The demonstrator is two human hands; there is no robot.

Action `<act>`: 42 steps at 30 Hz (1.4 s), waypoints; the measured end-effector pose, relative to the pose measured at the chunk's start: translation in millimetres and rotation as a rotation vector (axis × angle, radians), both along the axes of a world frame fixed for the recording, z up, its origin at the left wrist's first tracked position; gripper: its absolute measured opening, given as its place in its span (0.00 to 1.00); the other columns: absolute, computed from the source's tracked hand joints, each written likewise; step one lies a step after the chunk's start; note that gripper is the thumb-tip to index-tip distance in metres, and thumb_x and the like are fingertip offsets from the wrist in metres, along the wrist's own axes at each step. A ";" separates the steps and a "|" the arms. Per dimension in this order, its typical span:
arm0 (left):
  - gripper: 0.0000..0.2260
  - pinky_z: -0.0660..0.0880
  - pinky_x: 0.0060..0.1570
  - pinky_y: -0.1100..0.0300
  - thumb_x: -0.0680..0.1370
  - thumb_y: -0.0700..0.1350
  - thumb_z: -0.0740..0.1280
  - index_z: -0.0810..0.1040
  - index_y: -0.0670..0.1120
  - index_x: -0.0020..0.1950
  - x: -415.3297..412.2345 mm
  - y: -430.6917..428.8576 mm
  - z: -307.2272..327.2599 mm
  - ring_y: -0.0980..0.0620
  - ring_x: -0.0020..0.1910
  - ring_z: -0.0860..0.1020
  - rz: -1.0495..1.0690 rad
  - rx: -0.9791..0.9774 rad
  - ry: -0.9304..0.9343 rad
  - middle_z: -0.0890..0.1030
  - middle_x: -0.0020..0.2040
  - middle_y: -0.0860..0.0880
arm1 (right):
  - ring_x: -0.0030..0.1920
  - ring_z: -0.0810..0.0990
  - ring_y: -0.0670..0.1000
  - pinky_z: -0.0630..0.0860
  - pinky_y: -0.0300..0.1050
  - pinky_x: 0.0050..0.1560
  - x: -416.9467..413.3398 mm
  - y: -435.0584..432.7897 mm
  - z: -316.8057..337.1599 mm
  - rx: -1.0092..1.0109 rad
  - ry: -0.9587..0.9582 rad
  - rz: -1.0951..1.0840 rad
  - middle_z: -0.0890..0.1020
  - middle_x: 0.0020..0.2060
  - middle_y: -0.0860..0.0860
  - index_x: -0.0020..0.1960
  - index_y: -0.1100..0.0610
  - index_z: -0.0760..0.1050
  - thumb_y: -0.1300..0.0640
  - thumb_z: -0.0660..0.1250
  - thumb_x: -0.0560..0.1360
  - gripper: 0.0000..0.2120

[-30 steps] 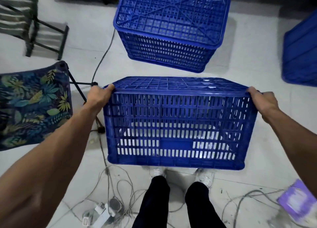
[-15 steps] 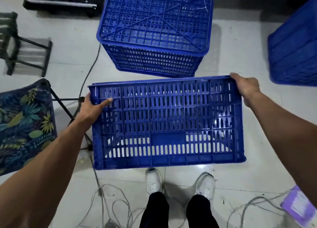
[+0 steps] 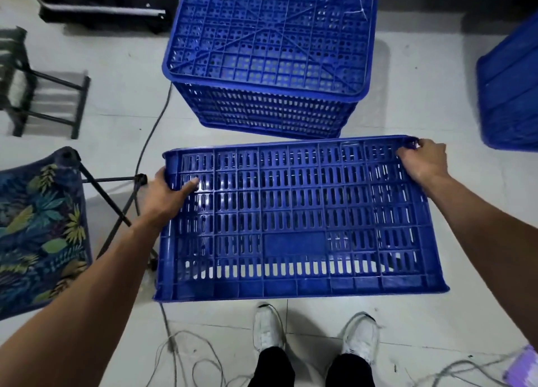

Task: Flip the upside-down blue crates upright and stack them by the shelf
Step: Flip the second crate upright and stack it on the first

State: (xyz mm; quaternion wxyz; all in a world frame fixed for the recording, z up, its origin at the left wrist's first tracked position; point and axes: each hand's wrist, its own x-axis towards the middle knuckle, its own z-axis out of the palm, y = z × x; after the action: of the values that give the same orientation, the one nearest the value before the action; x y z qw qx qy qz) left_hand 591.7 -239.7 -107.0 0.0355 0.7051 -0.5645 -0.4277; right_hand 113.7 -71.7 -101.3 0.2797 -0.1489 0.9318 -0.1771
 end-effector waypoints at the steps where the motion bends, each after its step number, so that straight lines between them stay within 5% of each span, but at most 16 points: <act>1: 0.35 0.75 0.59 0.44 0.72 0.63 0.70 0.65 0.47 0.72 -3.1 4.2 2.3 0.42 0.58 0.78 -0.014 -0.010 -0.036 0.78 0.61 0.44 | 0.59 0.76 0.63 0.75 0.53 0.62 6.1 -0.3 5.3 0.023 0.028 0.047 0.73 0.62 0.61 0.64 0.62 0.73 0.44 0.66 0.70 0.29; 5: 0.39 0.61 0.72 0.41 0.78 0.64 0.61 0.51 0.43 0.80 -21.1 28.5 17.2 0.35 0.74 0.61 -0.092 -0.005 -0.271 0.58 0.77 0.36 | 0.70 0.64 0.64 0.67 0.56 0.68 35.0 9.4 19.7 0.174 0.147 0.305 0.63 0.70 0.64 0.75 0.64 0.58 0.46 0.67 0.76 0.37; 9: 0.45 0.53 0.75 0.42 0.75 0.70 0.57 0.42 0.46 0.81 -27.6 66.4 44.5 0.36 0.78 0.49 -0.383 0.063 -0.475 0.43 0.80 0.38 | 0.73 0.61 0.63 0.65 0.58 0.71 68.1 33.5 40.1 0.280 0.186 0.613 0.58 0.75 0.63 0.78 0.61 0.52 0.43 0.68 0.75 0.42; 14: 0.44 0.59 0.72 0.36 0.73 0.72 0.59 0.46 0.54 0.81 -41.4 104.6 77.6 0.38 0.79 0.49 -0.768 0.151 -0.536 0.41 0.81 0.42 | 0.75 0.58 0.61 0.62 0.59 0.72 105.6 66.4 70.2 0.357 0.113 0.829 0.55 0.77 0.60 0.79 0.58 0.51 0.42 0.67 0.76 0.42; 25: 0.53 0.58 0.74 0.42 0.66 0.71 0.69 0.44 0.53 0.81 -57.1 192.2 70.8 0.39 0.79 0.49 -1.003 0.141 -0.543 0.36 0.80 0.42 | 0.76 0.58 0.58 0.64 0.57 0.71 155.9 132.7 72.2 0.313 0.029 1.113 0.52 0.79 0.54 0.79 0.54 0.53 0.40 0.66 0.75 0.40; 30: 0.49 0.61 0.73 0.43 0.71 0.56 0.75 0.46 0.48 0.81 -56.2 214.4 57.8 0.38 0.79 0.50 -1.028 -0.013 -0.626 0.39 0.79 0.37 | 0.77 0.54 0.59 0.59 0.58 0.73 175.5 162.6 53.7 0.331 0.126 1.213 0.50 0.79 0.58 0.80 0.54 0.49 0.38 0.66 0.74 0.44; 34: 0.39 0.67 0.69 0.45 0.73 0.37 0.69 0.53 0.46 0.78 -54.1 220.6 48.4 0.39 0.77 0.55 -0.983 -0.163 -0.642 0.46 0.80 0.36 | 0.77 0.54 0.60 0.59 0.58 0.73 183.3 169.1 42.0 0.349 0.241 1.229 0.52 0.78 0.60 0.80 0.56 0.47 0.51 0.67 0.76 0.41; 42: 0.35 0.74 0.63 0.44 0.73 0.38 0.67 0.54 0.42 0.76 -58.5 218.5 39.3 0.35 0.71 0.65 -1.021 -0.263 -0.739 0.57 0.75 0.33 | 0.73 0.60 0.61 0.67 0.60 0.68 193.1 158.5 39.6 0.465 0.381 1.265 0.58 0.74 0.62 0.78 0.62 0.48 0.60 0.74 0.70 0.47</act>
State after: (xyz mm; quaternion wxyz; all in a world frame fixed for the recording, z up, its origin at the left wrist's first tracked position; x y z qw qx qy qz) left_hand 533.2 -21.2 -67.7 -0.2834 0.4381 -0.8518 -0.0470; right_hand 306.8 86.7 -61.7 0.1852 -0.6274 0.7128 0.2527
